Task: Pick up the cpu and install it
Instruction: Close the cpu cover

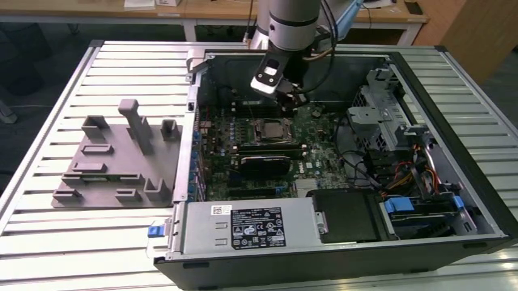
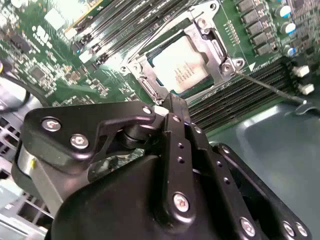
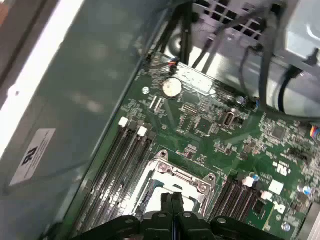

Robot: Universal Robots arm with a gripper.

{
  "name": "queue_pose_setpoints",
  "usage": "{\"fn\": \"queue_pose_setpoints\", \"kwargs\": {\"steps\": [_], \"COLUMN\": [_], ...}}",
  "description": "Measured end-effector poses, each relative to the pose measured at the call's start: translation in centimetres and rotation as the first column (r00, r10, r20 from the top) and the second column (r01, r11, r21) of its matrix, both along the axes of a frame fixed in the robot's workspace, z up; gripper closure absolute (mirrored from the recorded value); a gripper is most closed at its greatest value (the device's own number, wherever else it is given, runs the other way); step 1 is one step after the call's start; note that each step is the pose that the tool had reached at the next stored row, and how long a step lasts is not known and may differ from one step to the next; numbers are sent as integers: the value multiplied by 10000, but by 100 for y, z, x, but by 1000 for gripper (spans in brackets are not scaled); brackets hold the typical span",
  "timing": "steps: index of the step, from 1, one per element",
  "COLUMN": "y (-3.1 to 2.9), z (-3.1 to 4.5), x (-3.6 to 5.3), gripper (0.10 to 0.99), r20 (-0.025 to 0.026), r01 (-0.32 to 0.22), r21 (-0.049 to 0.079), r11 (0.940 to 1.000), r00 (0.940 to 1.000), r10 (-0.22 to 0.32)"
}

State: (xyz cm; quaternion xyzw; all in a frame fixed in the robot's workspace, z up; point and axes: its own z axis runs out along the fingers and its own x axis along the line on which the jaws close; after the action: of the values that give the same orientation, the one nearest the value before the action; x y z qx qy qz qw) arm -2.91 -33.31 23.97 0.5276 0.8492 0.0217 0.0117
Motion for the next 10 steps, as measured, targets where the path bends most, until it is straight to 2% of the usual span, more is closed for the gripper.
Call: {"fn": "queue_pose_setpoints", "kwargs": {"steps": [4, 10], "y": [0, 0], "z": [0, 0], "x": [0, 0], "gripper": [980, 980], "r20": [0, -1], "r01": [-552, -740], "r21": [0, 0], "r11": [9985, 9973], "r00": [9985, 9973], "r10": [552, 740]}}
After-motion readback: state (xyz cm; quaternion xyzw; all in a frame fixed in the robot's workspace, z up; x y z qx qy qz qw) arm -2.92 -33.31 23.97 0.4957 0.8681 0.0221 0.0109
